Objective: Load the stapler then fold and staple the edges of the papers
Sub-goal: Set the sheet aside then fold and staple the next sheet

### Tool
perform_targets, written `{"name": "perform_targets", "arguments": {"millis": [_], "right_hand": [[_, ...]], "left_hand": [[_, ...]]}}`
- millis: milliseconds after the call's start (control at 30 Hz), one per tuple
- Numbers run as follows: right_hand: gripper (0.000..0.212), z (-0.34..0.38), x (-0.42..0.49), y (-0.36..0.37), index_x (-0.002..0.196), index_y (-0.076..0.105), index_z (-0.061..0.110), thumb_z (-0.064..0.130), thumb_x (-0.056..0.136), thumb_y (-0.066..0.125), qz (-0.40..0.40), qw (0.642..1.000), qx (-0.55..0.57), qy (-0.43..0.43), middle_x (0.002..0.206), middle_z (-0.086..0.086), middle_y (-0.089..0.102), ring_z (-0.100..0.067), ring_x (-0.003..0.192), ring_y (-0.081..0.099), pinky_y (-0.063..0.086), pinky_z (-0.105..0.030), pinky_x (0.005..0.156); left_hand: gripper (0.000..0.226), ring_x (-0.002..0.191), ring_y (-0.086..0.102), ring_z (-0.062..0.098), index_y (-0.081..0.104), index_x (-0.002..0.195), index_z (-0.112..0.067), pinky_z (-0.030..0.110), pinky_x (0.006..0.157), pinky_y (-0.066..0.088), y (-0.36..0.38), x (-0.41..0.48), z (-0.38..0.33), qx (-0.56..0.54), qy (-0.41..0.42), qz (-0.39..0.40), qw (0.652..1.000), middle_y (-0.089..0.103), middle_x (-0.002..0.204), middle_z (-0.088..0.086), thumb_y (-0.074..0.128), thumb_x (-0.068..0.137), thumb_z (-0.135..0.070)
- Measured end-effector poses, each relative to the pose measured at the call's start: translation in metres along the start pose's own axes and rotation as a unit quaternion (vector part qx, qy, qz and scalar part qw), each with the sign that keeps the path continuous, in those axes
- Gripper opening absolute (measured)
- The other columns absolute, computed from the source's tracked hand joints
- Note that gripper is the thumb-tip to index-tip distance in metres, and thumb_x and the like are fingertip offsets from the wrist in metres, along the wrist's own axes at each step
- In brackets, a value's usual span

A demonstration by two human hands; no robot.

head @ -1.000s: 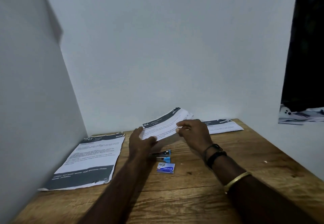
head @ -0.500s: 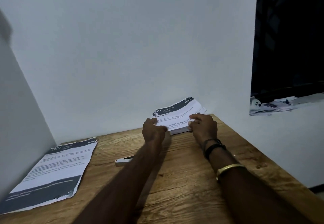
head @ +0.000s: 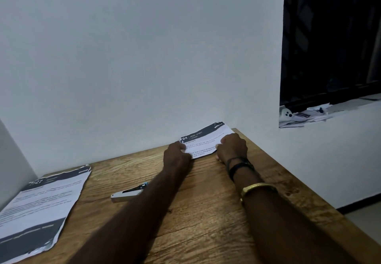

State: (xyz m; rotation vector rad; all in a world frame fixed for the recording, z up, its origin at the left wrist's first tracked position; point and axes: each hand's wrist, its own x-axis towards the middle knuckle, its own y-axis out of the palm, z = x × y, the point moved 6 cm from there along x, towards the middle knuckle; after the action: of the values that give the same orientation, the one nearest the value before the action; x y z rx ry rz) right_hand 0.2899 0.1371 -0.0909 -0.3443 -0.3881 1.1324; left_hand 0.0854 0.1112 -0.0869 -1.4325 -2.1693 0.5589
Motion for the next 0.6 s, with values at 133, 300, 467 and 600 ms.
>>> {"name": "perform_targets", "arguments": {"millis": [133,300,467,600], "right_hand": [[0.027,0.004,-0.004,-0.003,0.113,0.066,0.009,0.016,0.087,0.065,-0.012,0.999,-0.049,0.007,0.124,-0.016,0.067,-0.036,0.115,0.064,0.054,-0.034,0.088],[0.024,0.009,-0.007,-0.004,0.109,0.066,0.009,0.016,0.086,0.063,-0.003,0.997,-0.081,-0.007,0.122,-0.016,0.068,-0.037,0.115,0.064,0.053,-0.035,0.087],[0.023,0.011,-0.013,-0.003,0.108,0.069,0.009,0.018,0.088,0.063,0.007,0.998,-0.06,-0.019,0.119,-0.014,0.07,-0.035,0.113,0.065,0.052,-0.033,0.083],[0.032,0.03,-0.032,0.003,0.118,0.071,0.017,0.019,0.088,0.061,0.018,0.997,-0.009,-0.081,0.126,-0.006,0.069,-0.028,0.118,0.062,0.045,-0.028,0.09]], "left_hand": [[0.029,0.121,0.057,0.028,0.069,0.106,-0.023,0.038,0.105,0.046,0.002,-0.006,0.0,0.064,-0.028,0.004,0.998,0.067,0.119,0.006,0.067,0.078,-0.016],[0.024,0.121,0.055,0.027,0.066,0.1,-0.026,0.041,0.107,0.043,0.001,-0.011,-0.004,0.101,-0.036,0.005,0.994,0.067,0.117,0.002,0.065,0.076,-0.022],[0.037,0.118,0.061,0.025,0.068,0.11,-0.02,0.038,0.103,0.049,-0.003,-0.004,-0.003,0.023,-0.012,0.027,0.999,0.066,0.125,0.002,0.078,0.075,-0.023],[0.032,0.118,0.062,0.021,0.073,0.114,-0.018,0.023,0.097,0.045,-0.025,-0.007,-0.008,-0.053,0.035,-0.028,0.998,0.069,0.126,0.002,0.071,0.083,-0.017]]}}
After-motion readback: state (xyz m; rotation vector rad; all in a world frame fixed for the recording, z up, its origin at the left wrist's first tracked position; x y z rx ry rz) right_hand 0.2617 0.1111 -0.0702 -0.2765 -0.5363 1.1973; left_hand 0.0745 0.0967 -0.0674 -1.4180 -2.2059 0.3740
